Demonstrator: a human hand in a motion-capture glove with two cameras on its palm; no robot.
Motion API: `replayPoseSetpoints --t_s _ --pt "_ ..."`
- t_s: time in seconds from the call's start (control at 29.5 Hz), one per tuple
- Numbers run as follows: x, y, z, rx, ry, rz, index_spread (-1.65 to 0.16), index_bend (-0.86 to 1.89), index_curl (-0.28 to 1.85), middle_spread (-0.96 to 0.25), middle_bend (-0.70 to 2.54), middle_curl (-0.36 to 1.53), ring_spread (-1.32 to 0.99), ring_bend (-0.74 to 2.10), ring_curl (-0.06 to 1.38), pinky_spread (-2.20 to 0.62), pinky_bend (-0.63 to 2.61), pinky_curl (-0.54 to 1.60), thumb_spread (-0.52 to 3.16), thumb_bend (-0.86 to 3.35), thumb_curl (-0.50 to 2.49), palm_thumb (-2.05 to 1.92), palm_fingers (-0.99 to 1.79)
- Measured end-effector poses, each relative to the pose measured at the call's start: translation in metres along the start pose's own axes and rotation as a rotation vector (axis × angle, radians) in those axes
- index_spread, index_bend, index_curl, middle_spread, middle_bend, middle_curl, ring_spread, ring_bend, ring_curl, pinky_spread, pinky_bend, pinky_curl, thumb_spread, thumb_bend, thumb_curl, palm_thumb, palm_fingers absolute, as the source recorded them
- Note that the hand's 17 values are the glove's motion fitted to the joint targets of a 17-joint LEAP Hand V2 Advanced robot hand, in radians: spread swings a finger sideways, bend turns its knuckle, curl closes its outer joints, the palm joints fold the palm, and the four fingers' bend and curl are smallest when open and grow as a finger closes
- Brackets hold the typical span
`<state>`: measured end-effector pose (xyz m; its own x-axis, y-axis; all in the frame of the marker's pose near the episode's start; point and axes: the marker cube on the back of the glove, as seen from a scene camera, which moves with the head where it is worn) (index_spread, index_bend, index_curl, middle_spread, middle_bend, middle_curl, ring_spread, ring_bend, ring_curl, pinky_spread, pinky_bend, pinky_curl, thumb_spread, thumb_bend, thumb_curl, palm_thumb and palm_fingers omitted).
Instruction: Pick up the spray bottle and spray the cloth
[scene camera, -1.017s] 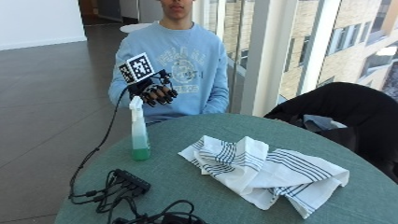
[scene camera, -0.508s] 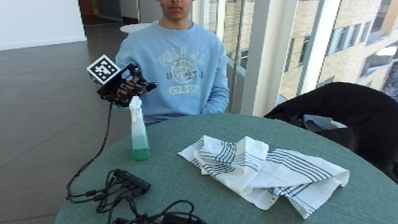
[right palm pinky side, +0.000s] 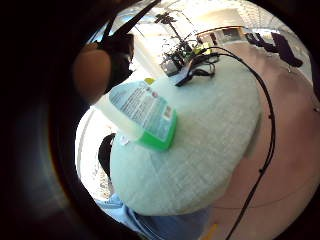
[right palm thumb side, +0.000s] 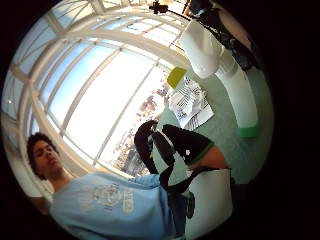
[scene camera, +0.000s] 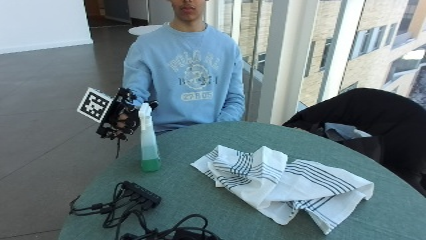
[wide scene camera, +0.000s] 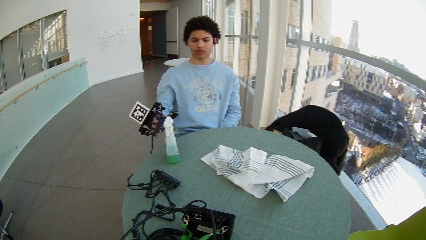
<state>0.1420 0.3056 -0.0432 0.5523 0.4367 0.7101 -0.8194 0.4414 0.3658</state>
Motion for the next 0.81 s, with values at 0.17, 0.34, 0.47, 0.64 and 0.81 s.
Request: replayPoseSetpoints --t_s 0.17,0.34,0.47,0.64,0.81 --pt "0.017 -0.012 0.016 -0.031 -0.071 0.076 -0.39 0.06 0.20 -0.09 0.28 0.41 -0.07 0.42 0.37 0.18 0.30 0.36 1.00 -0.03 0.29 0.57 0.68" --pt "0.032 -0.018 0.032 -0.073 -0.148 0.142 -0.39 0.06 0.18 -0.08 0.29 0.41 -0.06 0.42 0.37 0.19 0.31 0.36 0.98 -0.03 0.29 0.55 0.64" --pt "0.038 -0.022 0.043 -0.082 -0.184 0.156 -0.39 0.07 0.17 -0.08 0.29 0.41 -0.06 0.43 0.37 0.20 0.33 0.37 0.97 -0.03 0.29 0.54 0.63" --pt "0.040 -0.021 0.050 -0.096 -0.197 0.160 -0.40 0.07 0.16 -0.08 0.29 0.42 -0.06 0.44 0.37 0.21 0.34 0.37 0.96 -0.03 0.29 0.53 0.62" --pt "0.037 -0.024 0.057 -0.095 -0.187 0.156 -0.40 0.08 0.16 -0.08 0.31 0.42 -0.06 0.45 0.37 0.22 0.34 0.37 0.94 -0.03 0.29 0.52 0.63"
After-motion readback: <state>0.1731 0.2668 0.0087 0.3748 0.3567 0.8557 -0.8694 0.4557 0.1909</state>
